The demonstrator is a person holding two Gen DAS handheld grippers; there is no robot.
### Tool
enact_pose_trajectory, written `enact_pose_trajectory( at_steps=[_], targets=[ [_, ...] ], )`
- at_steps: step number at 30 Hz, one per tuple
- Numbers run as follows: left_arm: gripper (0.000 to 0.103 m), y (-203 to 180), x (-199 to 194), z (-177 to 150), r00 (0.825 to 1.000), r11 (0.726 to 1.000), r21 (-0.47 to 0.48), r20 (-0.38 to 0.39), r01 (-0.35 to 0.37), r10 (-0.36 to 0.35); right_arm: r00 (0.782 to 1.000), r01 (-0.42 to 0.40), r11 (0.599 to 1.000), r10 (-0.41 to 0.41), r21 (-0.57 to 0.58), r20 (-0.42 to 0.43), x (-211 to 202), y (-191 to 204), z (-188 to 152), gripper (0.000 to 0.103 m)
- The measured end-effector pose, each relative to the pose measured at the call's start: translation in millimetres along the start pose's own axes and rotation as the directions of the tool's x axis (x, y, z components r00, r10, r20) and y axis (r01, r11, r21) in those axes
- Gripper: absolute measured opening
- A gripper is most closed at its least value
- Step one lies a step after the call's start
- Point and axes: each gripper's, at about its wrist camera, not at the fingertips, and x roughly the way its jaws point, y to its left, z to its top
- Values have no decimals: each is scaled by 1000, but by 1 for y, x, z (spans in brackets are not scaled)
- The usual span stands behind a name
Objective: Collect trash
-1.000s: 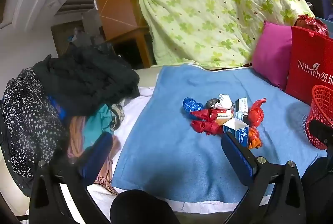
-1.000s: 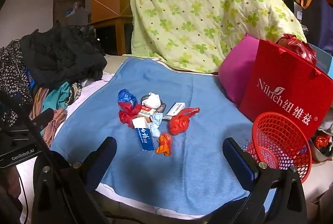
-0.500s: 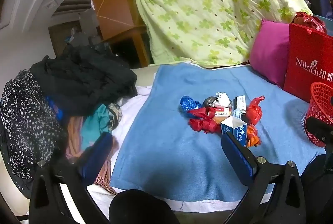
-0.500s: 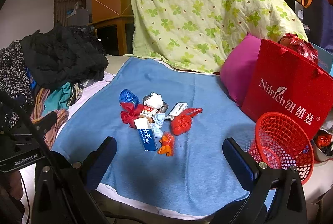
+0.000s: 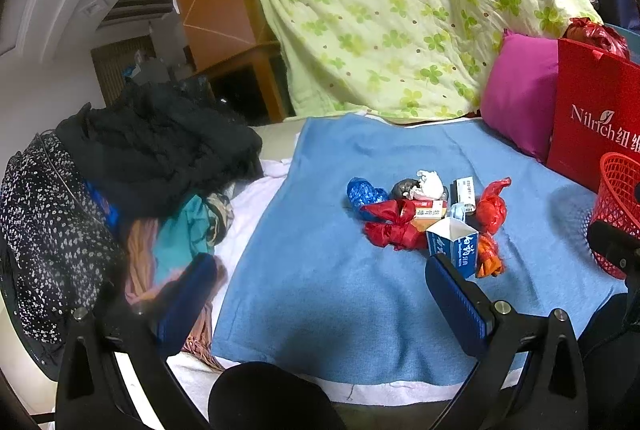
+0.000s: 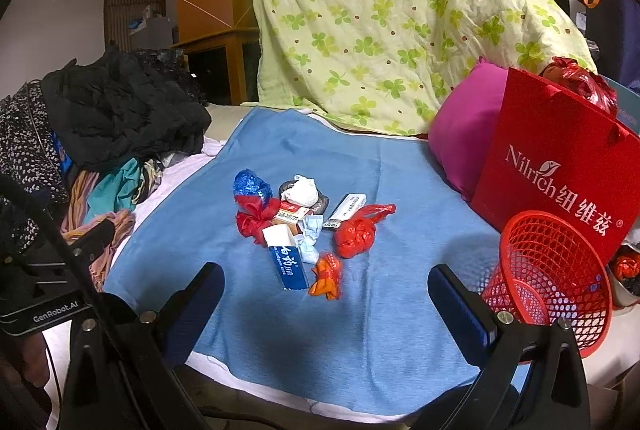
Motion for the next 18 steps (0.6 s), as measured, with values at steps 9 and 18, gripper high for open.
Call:
enact_pose_trajectory(
  at_steps=[9, 18],
  targets=[
    [103, -4, 42, -13, 990, 992, -32, -63, 124, -126, 993, -17, 999, 20, 29, -117, 41, -23, -20, 103],
    [103, -34, 127, -9, 906, 924, -153, -195, 350, -375, 968, -72, 990, 99, 123, -229, 132, -63, -59, 102]
  ],
)
